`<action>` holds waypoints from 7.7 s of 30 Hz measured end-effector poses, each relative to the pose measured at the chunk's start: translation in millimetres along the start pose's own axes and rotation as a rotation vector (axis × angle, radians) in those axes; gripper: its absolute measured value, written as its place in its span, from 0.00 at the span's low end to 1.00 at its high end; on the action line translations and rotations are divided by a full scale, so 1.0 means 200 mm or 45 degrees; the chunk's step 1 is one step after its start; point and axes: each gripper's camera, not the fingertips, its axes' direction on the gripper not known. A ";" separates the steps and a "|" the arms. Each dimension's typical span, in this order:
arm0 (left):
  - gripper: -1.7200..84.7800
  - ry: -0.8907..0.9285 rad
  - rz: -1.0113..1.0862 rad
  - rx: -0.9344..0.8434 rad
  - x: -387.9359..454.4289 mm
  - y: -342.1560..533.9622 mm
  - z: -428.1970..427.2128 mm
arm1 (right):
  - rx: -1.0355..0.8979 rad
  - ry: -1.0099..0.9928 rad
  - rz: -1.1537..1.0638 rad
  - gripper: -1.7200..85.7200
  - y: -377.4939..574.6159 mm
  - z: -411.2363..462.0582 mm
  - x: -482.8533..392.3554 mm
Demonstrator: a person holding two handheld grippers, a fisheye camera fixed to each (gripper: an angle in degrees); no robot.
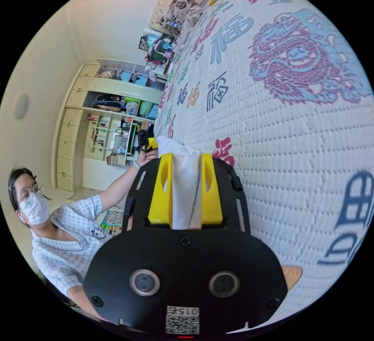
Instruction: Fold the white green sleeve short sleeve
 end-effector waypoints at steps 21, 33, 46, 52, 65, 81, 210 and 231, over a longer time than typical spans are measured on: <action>0.01 -0.089 0.942 -0.212 0.84 0.66 -0.05 | -0.195 0.324 -0.905 0.07 0.60 -0.04 -0.82; 0.04 -0.439 0.664 -0.429 0.77 1.37 0.24 | -0.583 0.784 -1.085 0.06 1.34 0.47 -0.99; 0.07 -0.239 -0.034 -0.043 0.62 1.31 0.40 | -0.615 1.003 -0.987 0.10 1.47 0.71 -1.06; 0.02 -0.350 0.114 0.029 0.83 1.37 0.35 | -0.544 0.972 -0.974 0.02 1.52 0.69 -1.14; 0.02 -0.524 -0.067 -0.078 0.71 1.58 0.55 | -0.640 1.051 -0.891 0.02 1.64 0.84 -1.08; 0.01 -0.802 0.112 -0.185 0.79 1.48 0.72 | -0.556 1.045 -0.804 0.01 1.58 0.83 -0.97; 0.15 -0.033 -0.017 -0.226 0.87 1.01 -0.39 | -0.083 0.212 0.056 0.15 0.25 1.37 -0.32; 0.02 -0.096 0.176 0.344 1.62 1.26 -2.03 | -0.408 -0.036 -0.468 0.07 -0.54 2.26 -1.32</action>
